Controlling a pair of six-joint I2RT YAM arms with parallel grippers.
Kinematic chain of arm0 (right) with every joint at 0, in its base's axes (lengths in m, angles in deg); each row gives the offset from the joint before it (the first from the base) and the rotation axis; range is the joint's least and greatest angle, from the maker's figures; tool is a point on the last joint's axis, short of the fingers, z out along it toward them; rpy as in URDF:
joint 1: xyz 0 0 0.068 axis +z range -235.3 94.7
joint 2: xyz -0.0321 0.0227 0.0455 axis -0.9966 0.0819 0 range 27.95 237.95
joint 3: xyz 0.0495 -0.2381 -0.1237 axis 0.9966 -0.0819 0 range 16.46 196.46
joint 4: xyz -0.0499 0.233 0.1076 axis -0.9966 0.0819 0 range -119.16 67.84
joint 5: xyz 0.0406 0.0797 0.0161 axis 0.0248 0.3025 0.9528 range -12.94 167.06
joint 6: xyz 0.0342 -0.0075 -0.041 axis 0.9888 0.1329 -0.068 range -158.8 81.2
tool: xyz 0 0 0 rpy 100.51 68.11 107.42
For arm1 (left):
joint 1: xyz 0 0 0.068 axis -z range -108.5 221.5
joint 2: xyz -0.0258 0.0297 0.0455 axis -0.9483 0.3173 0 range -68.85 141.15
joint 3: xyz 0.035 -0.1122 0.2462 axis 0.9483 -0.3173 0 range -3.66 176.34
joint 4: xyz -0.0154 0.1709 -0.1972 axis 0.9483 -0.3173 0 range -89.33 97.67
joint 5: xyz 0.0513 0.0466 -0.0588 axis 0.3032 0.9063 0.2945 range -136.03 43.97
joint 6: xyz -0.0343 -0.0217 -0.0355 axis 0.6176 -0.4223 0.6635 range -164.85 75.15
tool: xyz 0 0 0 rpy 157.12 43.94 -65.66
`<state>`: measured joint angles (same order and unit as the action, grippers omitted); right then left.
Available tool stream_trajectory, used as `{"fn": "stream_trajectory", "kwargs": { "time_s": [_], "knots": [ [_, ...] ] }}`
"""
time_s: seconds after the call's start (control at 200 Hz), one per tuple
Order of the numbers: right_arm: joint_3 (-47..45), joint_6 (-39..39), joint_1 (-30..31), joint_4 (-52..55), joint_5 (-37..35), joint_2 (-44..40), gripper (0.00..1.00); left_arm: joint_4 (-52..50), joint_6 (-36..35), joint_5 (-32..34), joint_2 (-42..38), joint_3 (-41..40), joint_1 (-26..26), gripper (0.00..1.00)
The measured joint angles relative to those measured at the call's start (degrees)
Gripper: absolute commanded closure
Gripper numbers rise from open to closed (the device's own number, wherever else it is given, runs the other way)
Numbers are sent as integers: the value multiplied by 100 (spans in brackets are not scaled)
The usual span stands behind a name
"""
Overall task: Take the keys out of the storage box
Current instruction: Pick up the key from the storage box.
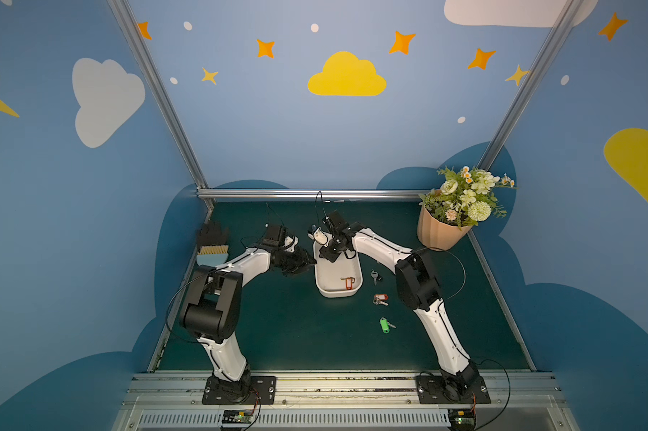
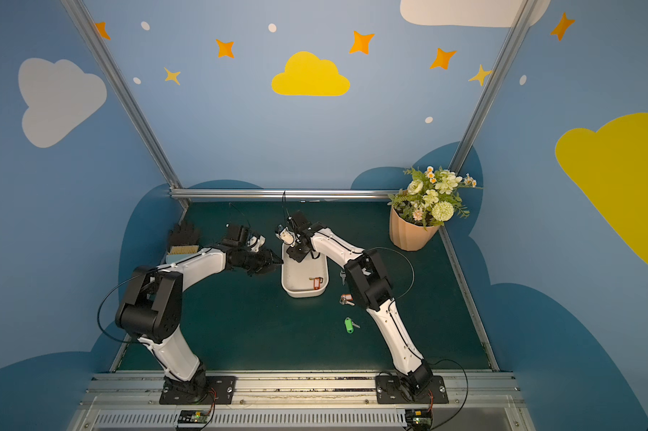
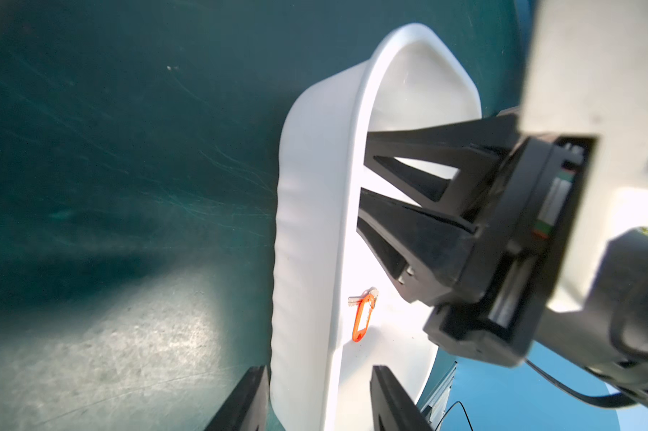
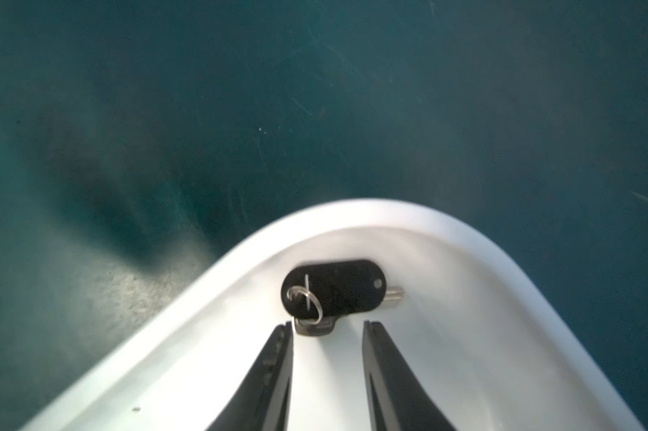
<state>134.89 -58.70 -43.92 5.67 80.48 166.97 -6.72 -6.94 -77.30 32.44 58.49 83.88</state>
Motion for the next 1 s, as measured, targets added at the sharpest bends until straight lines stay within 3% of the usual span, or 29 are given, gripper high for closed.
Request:
{"fn": "stream_trajectory", "kwargs": {
  "time_s": [0.616,1.001],
  "knots": [
    [256,-203,35,-28,315,297,60,-15,0,-2,9,0,0,49],
    [472,-111,35,118,411,400,87,-15,0,-2,9,0,0,49]
  ]
}}
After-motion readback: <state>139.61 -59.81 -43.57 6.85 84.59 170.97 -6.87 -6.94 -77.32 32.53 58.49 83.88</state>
